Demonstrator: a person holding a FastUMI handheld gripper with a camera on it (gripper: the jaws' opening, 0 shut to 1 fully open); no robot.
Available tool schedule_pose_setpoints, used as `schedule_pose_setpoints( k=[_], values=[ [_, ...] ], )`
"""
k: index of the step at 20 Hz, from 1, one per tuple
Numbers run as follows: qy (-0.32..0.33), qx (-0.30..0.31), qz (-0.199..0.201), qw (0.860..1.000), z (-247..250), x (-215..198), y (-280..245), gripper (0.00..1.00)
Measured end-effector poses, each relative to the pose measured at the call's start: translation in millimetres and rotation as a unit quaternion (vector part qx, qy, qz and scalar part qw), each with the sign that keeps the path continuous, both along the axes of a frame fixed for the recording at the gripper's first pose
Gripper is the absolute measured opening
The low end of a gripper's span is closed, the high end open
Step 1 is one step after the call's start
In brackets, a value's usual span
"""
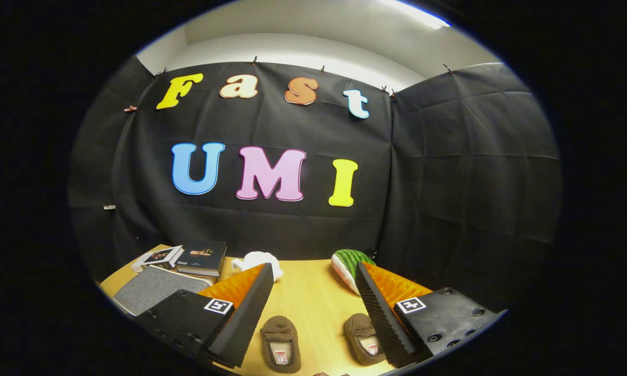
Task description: Open the storage box then place both shoes into the box .Put the left shoe in first, then the right shoe, with the right side of both shoes facing outward in a uniform manner.
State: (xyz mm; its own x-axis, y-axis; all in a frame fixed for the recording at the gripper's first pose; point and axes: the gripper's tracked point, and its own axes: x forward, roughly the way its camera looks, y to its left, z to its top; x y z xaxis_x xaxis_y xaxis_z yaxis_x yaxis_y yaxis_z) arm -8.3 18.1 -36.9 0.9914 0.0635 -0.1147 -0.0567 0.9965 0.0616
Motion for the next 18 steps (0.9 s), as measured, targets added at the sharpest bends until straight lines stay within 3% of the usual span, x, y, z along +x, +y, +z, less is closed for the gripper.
schedule_pose_setpoints(
  k=[12, 15, 18],
  values=[
    [0.077, 0.041, 0.112, 0.990, -37, 6, 57, 0.97],
    [0.139, 0.079, 0.161, 0.974, -58, -1, 81, 0.99],
    [0.201, 0.131, 0.211, 0.947, -75, -9, 104, 0.99]
  ],
)
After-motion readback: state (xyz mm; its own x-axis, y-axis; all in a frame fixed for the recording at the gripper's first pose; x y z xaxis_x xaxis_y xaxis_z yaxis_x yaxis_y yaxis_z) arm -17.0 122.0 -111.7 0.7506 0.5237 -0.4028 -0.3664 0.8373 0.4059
